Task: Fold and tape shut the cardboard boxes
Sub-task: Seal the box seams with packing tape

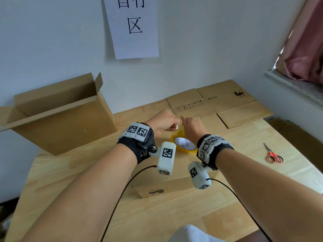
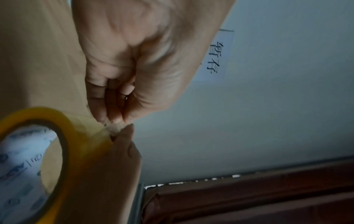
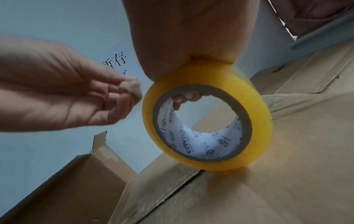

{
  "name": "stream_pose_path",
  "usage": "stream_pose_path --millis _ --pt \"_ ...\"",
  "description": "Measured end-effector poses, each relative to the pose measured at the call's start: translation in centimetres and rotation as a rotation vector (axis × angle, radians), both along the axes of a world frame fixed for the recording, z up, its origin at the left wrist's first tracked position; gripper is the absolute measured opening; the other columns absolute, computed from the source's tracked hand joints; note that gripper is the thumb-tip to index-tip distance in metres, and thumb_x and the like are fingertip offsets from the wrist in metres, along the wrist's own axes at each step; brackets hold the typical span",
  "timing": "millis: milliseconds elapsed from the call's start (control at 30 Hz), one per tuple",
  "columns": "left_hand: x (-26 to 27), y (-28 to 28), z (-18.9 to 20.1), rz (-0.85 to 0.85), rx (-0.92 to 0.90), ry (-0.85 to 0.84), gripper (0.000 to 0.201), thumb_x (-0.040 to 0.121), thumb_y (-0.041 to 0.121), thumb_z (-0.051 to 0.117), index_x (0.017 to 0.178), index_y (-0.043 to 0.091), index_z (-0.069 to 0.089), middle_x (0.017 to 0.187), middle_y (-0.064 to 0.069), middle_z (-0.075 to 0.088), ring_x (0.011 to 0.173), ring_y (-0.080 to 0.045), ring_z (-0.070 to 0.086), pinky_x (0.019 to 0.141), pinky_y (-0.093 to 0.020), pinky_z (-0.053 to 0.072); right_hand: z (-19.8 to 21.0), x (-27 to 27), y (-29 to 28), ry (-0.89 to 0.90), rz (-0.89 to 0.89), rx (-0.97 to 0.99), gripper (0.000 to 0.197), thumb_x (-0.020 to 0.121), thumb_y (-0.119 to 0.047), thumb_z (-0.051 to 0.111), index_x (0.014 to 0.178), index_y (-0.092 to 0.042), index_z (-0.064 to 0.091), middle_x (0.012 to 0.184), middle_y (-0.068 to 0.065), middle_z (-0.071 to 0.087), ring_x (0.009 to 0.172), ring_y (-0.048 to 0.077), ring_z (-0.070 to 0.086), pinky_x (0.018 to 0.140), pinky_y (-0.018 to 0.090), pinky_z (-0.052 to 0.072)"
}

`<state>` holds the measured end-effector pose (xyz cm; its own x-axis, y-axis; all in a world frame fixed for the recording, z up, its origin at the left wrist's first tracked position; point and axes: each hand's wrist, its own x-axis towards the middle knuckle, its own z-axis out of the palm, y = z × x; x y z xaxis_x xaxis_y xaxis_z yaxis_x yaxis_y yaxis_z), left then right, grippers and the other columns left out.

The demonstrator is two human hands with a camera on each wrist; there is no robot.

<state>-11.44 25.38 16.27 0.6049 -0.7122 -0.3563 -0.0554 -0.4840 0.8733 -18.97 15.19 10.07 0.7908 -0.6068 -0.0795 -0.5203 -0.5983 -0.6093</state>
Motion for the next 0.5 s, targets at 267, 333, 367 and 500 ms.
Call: stream_pose_path --millis 267,333,367,500 --pt "1.9 2.3 -1.6 0.046 0.028 0.139 0.014 0.097 0.003 0.049 0.085 0.006 0.058 0.079 -0.006 0.057 0.070 -0.010 0.054 0.070 -0.021 0.051 0.4 -0.4 0.0 -0.035 0.182 0.199 0.028 0.093 -0.048 0.050 0.100 -0.026 0.066 0.077 -0.008 0.059 0.072 0.009 0.052 0.062 0.022 0.039" --pt "2.1 2.6 -1.8 0.057 0.017 0.157 0.013 0.096 0.004 0.051 0.085 0.006 0.058 0.078 -0.005 0.058 0.070 -0.009 0.054 0.069 -0.020 0.052 0.3 -0.6 -0.4 -0.031 0.204 0.259 0.025 0.090 -0.048 0.055 0.102 -0.030 0.067 0.090 -0.007 0.062 0.083 0.009 0.055 0.073 0.023 0.042" --pt "2.1 2.7 -1.8 0.060 0.005 0.156 0.012 0.096 0.004 0.052 0.085 0.006 0.058 0.078 -0.005 0.058 0.069 -0.009 0.055 0.068 -0.019 0.053 0.5 -0.7 -0.3 -0.040 0.201 0.277 0.023 0.089 -0.048 0.056 0.101 -0.031 0.067 0.094 -0.006 0.062 0.086 0.011 0.055 0.076 0.025 0.043" --pt "2.5 3.4 -2.3 0.047 -0.040 0.065 0.007 0.095 0.007 0.054 0.090 0.007 0.059 0.085 -0.005 0.062 0.075 -0.009 0.058 0.074 -0.021 0.053 1.2 -0.2 0.5 -0.102 0.189 0.228 0.014 0.091 -0.035 0.058 0.093 -0.023 0.064 0.097 -0.007 0.058 0.089 0.012 0.052 0.068 0.020 0.038"
